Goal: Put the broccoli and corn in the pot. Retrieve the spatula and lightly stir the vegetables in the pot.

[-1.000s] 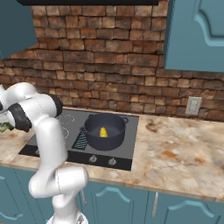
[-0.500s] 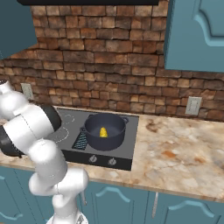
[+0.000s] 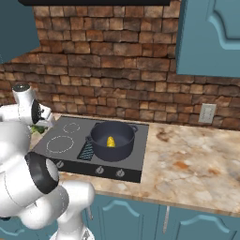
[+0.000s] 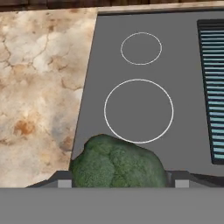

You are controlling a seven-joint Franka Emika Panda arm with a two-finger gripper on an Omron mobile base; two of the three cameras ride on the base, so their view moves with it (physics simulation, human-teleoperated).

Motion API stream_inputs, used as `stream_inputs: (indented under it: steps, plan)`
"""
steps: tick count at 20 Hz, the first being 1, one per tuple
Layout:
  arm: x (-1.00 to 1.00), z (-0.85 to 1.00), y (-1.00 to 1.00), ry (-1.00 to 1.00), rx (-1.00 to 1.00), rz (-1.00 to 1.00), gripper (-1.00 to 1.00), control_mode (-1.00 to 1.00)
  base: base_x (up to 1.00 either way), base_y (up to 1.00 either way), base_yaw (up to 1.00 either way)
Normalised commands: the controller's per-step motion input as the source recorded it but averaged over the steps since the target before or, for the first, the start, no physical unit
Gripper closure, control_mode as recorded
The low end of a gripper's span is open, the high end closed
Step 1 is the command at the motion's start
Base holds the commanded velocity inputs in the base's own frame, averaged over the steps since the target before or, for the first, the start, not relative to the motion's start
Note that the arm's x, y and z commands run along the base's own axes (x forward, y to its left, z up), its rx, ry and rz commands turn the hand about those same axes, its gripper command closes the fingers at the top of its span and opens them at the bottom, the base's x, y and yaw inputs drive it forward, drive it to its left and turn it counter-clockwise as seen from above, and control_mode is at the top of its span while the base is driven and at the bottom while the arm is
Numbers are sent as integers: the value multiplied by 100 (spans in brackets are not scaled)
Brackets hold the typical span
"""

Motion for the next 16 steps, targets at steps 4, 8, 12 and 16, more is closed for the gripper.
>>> stream_inputs:
  steps: [4, 8, 12, 16]
  plan:
    - [0, 87, -100, 3, 0, -3, 100, -100, 0, 0, 0]
    - [0, 77, -100, 9, -1, 0, 100, -100, 0, 0, 0]
    - [0, 30, -98, 9, -11, 5, 100, -100, 0, 0, 0]
    - [0, 4, -93, 7, -17, 16, 100, -100, 0, 0, 0]
